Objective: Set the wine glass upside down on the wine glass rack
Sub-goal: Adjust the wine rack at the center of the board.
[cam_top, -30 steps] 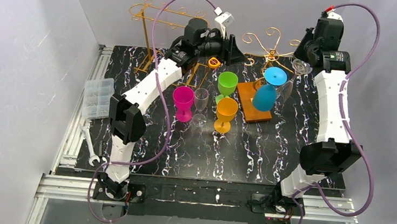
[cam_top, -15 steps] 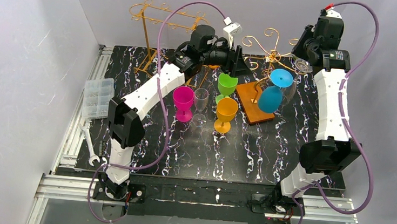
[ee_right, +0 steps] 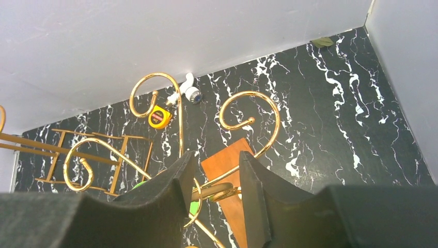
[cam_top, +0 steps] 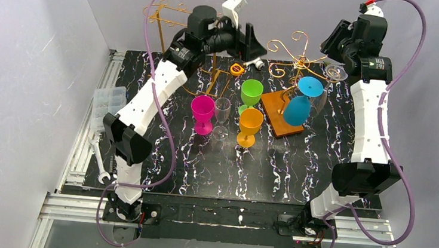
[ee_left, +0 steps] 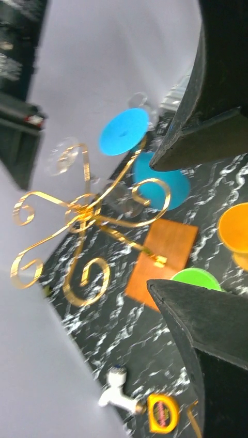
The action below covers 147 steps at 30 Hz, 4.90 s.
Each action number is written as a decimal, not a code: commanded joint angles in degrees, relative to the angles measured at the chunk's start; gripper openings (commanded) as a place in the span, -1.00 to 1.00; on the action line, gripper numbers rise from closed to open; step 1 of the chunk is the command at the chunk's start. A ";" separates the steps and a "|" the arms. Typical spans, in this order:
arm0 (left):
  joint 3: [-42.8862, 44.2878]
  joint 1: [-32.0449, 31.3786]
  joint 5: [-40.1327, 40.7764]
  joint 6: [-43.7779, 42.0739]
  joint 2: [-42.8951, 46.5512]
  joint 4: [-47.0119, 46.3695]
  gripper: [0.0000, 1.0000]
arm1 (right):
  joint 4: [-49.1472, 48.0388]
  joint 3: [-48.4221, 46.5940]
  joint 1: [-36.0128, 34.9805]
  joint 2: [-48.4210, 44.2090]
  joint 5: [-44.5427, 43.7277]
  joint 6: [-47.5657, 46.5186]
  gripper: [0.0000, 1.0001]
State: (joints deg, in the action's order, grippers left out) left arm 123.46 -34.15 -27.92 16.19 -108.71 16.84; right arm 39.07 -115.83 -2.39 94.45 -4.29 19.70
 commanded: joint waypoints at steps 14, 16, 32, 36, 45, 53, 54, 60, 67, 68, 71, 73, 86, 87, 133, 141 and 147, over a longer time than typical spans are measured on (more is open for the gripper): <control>13.06 1.28 -0.91 10.22 -16.60 -17.96 0.47 | -5.06 6.94 -0.22 -6.72 0.56 0.60 -0.14; 12.57 1.28 -0.59 10.67 -17.02 -19.81 0.46 | -5.87 7.79 -0.24 -6.90 0.57 0.92 -0.14; 18.02 1.28 0.09 16.13 -23.17 -23.45 -0.17 | -10.33 11.68 -0.22 -7.68 0.79 1.77 -0.24; 16.77 1.32 0.04 16.17 -23.13 -24.22 -0.19 | -10.71 11.23 -0.21 -7.20 0.61 1.57 -0.24; 11.87 2.20 3.10 16.95 -19.80 -26.16 0.19 | -11.25 10.58 -0.11 -6.65 0.62 0.87 -0.26; 11.91 1.93 2.17 17.98 -20.27 -26.16 -0.17 | -11.59 10.92 -0.07 -6.52 0.14 0.35 -0.26; 12.11 1.90 1.95 18.06 -20.36 -26.16 -0.28 | -11.78 10.92 -0.05 -6.44 0.04 0.26 -0.26; 11.44 1.72 -0.54 18.38 -19.27 -26.16 -0.91 | -11.92 9.66 0.31 -4.02 -0.97 -0.44 -0.27; 0.46 0.26 6.39 21.40 -8.53 -18.83 -0.92 | -10.27 4.56 0.51 1.60 0.57 -0.32 -0.30; -0.40 -0.06 7.29 21.16 -7.57 -18.01 -0.90 | -10.41 4.56 0.50 1.90 0.76 -0.13 -0.30; -3.80 -0.89 8.69 21.64 -5.05 -13.88 -0.70 | -10.12 2.71 0.53 3.60 1.51 0.08 -0.33; -5.30 -0.96 8.68 22.24 -4.24 -13.87 -0.66 | -9.61 1.70 0.51 4.24 1.66 0.01 -0.34; -7.83 0.31 6.78 22.20 -1.38 -11.66 0.69 | -7.93 -0.51 -0.12 1.77 -0.52 -1.34 -0.04; -7.84 0.58 6.34 21.93 -1.08 -11.51 0.80 | -7.06 -0.98 -0.15 1.22 -1.09 -1.65 0.02; -22.62 7.03 -4.29 -13.73 26.59 23.49 0.99 | 13.45 52.99 5.03 -45.25 -38.14 1.36 0.84; -21.16 5.78 -2.88 -14.08 24.40 24.58 0.99 | 12.29 55.36 5.06 -44.21 -40.78 0.58 0.85; -19.26 5.50 -2.03 -15.92 23.70 25.43 0.99 | 12.50 55.65 5.70 -42.27 -41.33 1.61 0.80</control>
State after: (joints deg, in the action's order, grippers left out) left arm 101.19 -28.32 -30.55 2.09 -85.23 41.06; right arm 53.34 -60.12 2.66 51.75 -43.40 20.40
